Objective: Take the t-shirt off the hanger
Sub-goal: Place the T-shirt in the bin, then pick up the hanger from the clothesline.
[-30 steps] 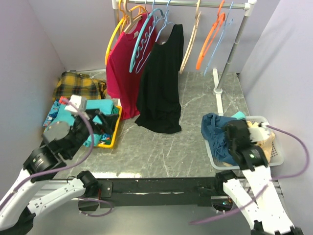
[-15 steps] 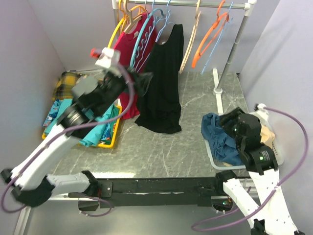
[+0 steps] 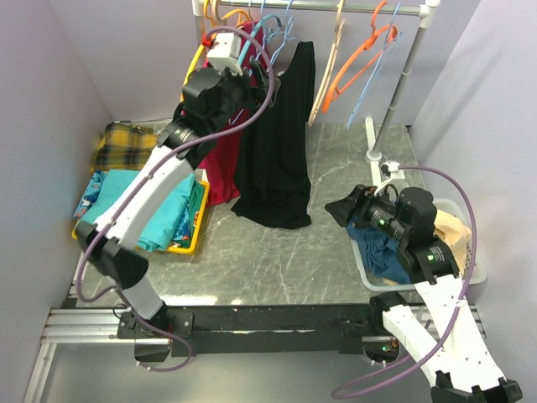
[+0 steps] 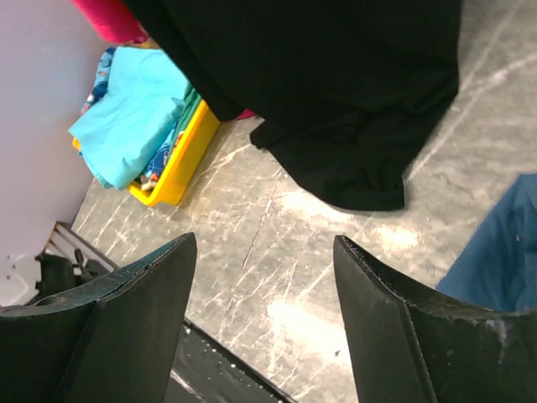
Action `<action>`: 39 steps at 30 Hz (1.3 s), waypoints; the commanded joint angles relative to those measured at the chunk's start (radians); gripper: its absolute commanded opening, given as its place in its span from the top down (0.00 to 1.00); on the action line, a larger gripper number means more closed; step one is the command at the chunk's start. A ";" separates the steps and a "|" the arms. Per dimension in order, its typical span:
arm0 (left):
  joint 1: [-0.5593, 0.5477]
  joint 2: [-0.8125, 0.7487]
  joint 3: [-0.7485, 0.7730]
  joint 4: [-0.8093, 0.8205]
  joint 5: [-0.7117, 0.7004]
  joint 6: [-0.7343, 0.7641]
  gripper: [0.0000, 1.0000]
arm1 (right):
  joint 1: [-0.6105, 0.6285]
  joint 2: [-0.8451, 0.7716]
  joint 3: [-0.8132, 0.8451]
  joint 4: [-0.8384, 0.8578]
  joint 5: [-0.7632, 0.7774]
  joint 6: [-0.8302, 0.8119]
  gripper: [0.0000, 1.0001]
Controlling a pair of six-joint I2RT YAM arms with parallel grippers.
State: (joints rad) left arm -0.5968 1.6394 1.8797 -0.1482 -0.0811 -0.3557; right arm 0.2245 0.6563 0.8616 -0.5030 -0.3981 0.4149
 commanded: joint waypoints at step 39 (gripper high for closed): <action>0.023 0.108 0.154 0.002 -0.012 0.090 0.99 | -0.004 0.016 -0.065 0.069 0.031 -0.036 0.27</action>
State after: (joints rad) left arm -0.5636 1.8191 2.0037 -0.2432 -0.1020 -0.2737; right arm 0.2245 0.6697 0.7986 -0.4721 -0.3813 0.3664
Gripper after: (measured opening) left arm 0.427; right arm 0.735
